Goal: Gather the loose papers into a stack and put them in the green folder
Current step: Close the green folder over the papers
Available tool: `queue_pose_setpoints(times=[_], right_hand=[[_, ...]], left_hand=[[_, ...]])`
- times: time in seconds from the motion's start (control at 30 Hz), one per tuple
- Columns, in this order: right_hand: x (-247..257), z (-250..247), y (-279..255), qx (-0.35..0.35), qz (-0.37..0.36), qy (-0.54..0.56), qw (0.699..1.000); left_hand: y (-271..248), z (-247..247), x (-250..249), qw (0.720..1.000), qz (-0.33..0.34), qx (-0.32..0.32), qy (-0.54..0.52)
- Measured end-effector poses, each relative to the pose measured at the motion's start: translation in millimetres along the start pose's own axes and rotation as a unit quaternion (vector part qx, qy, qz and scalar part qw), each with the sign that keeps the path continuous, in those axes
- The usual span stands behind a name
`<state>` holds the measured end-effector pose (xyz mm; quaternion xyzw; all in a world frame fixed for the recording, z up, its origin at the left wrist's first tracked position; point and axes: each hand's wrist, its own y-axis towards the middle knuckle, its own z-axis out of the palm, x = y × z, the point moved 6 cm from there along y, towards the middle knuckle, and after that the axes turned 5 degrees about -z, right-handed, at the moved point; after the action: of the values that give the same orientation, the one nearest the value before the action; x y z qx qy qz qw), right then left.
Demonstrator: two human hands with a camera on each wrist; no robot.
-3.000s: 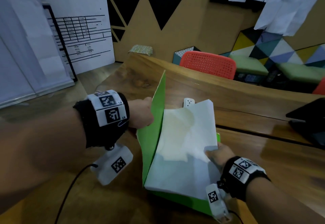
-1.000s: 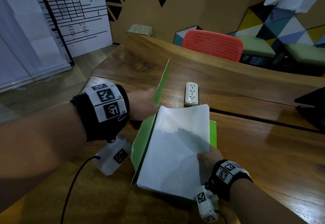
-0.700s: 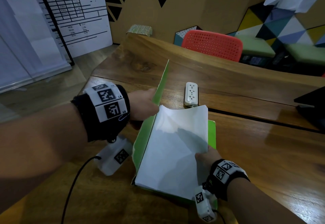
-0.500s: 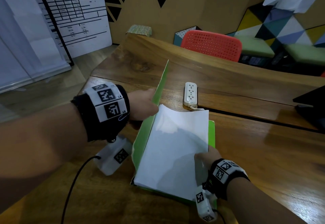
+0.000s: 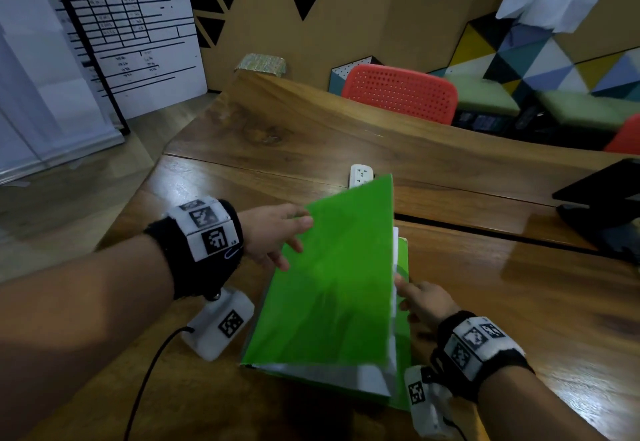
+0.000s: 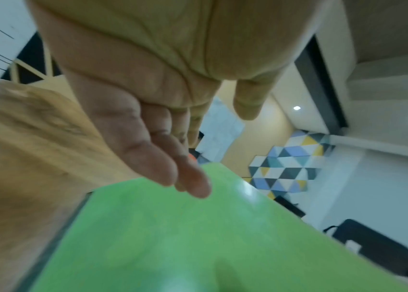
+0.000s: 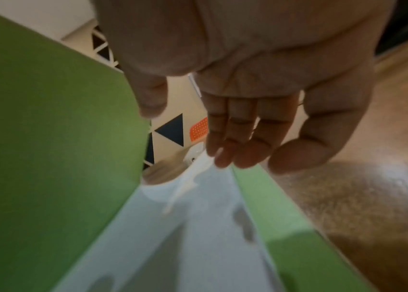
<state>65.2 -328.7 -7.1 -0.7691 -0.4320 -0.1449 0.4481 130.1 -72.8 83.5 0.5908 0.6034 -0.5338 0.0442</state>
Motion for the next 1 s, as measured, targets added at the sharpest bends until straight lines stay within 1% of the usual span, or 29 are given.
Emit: queue_pose_setpoints(times=[0.07,0.1,0.17,0.23,0.33,0.43,0.5,0.57,0.63,0.73,0.9,1.0], right_hand=[[-6.8,5.1,-12.4,0.033,0.037,0.119,0.992],[-11.8,7.2,-16.0,0.041,0.049,0.155,0.986],[-22.2,11.0,-19.9,0.044,0.054,0.186,0.980],[-28.0,14.1,-24.3,0.036,0.038,0.199,0.979],[-30.8,14.5,-25.3,0.032,-0.018,0.165,0.986],[-31.7,11.6,-31.8,0.020,-0.055,0.078,0.995],[-42.3,7.3,-30.5,-0.007,-0.048,0.022,0.999],[-55.2,4.2,-28.6,-0.030,-0.016,-0.031,0.999],[-65.8,5.8,-26.5,-0.026,0.018,-0.075,0.997],[-72.0,10.2,-23.9,-0.023,0.045,-0.064,0.997],[-75.4,20.9,-21.8,-0.034,0.062,-0.044,0.997],[-72.3,22.6,-18.5,-0.048,0.067,-0.001,0.997]], left_hand=[[10.0,1.5,22.3,0.999,-0.022,-0.040,0.028],[14.7,2.2,34.4,0.996,-0.034,-0.061,0.059],[25.0,2.5,62.0,0.982,-0.065,-0.090,0.155],[31.1,7.3,85.4,0.968,-0.096,-0.104,0.210],[32.2,26.2,104.5,0.961,-0.120,-0.101,0.229],[34.0,42.2,111.9,0.962,-0.125,-0.121,0.209],[35.3,43.9,113.2,0.964,-0.134,-0.139,0.183],[36.8,45.5,116.2,0.964,-0.153,-0.138,0.166],[37.4,48.0,118.6,0.962,-0.173,-0.126,0.171],[38.7,53.7,119.5,0.959,-0.180,-0.097,0.195],[38.9,66.2,118.3,0.968,-0.175,-0.075,0.165],[39.4,73.2,115.3,0.973,-0.160,-0.068,0.153]])
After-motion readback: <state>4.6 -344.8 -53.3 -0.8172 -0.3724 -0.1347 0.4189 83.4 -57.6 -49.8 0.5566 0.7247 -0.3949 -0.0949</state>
